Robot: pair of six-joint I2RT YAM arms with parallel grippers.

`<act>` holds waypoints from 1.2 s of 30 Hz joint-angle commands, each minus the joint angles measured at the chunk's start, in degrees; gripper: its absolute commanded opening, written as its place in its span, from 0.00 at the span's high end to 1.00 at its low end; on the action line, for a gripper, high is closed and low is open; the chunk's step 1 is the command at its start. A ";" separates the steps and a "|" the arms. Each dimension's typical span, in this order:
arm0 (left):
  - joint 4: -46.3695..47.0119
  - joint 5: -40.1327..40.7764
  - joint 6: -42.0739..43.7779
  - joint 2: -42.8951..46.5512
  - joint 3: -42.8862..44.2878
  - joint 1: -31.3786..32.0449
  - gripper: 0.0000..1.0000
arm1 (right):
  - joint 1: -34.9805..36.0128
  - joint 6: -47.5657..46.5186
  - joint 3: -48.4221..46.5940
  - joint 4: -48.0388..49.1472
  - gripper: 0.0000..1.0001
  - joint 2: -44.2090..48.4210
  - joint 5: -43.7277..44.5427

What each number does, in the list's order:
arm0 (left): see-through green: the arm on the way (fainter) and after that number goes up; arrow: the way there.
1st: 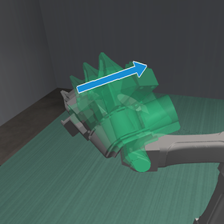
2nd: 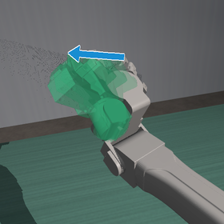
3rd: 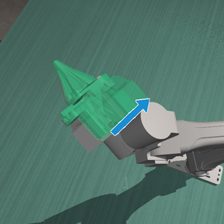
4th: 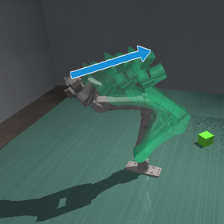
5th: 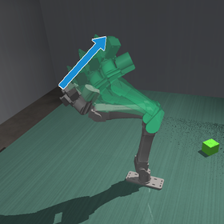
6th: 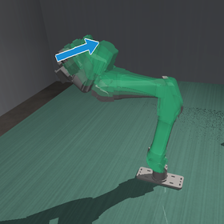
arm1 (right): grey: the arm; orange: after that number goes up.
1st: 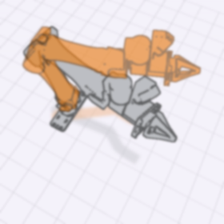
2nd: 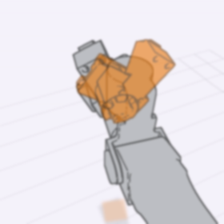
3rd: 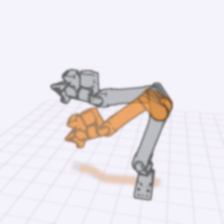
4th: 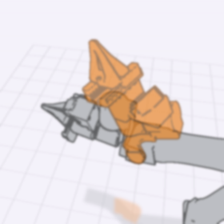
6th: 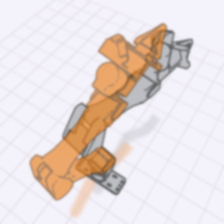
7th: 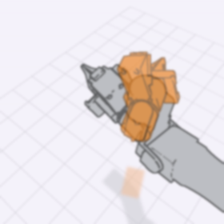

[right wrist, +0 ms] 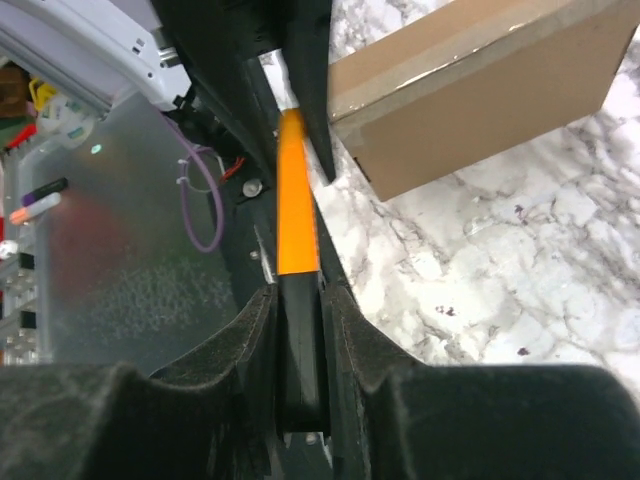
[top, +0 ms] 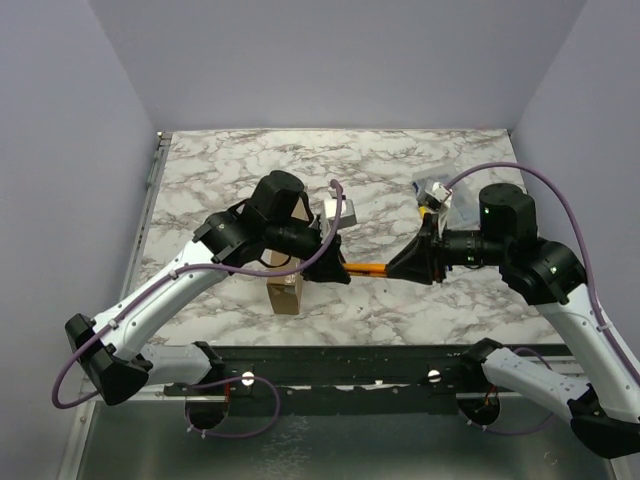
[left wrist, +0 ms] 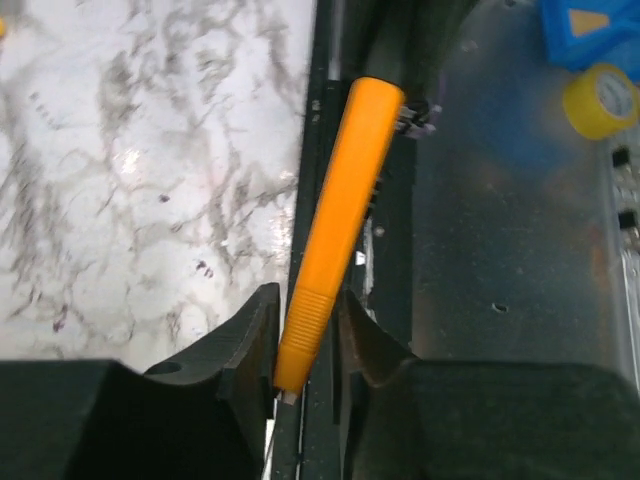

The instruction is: Unpack the express box

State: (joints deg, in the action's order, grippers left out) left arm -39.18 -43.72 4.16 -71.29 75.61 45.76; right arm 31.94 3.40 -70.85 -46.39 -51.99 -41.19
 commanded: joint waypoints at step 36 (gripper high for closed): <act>55.91 5.34 -36.19 12.99 -23.37 0.12 1.00 | 0.38 47.69 31.31 84.83 0.17 7.29 10.32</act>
State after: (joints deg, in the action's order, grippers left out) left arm 9.50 -36.69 -28.08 -59.24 53.45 45.87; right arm 32.18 48.34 -40.51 29.12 -44.31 -28.42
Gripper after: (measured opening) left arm 0.180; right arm 0.876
